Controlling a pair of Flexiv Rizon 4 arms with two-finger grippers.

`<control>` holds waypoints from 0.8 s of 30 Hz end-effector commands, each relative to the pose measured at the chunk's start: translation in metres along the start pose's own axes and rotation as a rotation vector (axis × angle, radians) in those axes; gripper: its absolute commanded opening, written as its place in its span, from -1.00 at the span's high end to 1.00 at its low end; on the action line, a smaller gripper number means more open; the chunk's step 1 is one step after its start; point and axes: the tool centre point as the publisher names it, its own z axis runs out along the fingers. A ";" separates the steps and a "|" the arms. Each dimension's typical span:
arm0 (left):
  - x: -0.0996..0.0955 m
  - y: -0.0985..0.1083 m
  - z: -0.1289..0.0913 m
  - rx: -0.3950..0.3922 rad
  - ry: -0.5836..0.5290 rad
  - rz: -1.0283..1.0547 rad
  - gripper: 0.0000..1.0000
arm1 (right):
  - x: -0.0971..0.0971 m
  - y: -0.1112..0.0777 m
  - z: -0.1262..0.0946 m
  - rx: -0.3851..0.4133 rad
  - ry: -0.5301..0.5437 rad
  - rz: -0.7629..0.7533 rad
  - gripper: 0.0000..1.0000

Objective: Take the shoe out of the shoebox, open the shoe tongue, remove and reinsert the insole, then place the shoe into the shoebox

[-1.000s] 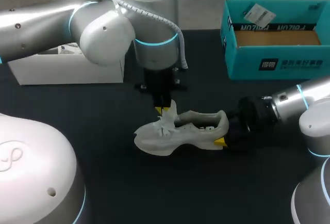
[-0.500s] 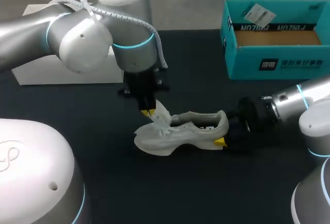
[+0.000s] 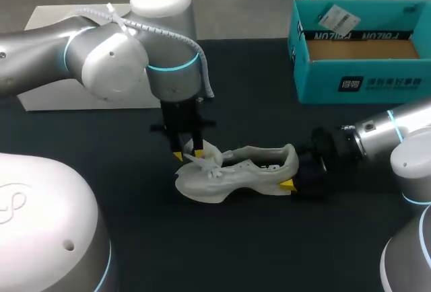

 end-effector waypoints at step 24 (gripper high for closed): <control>-0.002 -0.008 -0.015 0.001 0.026 0.073 -1.00 | 0.001 -0.004 0.005 0.003 -0.002 0.001 1.00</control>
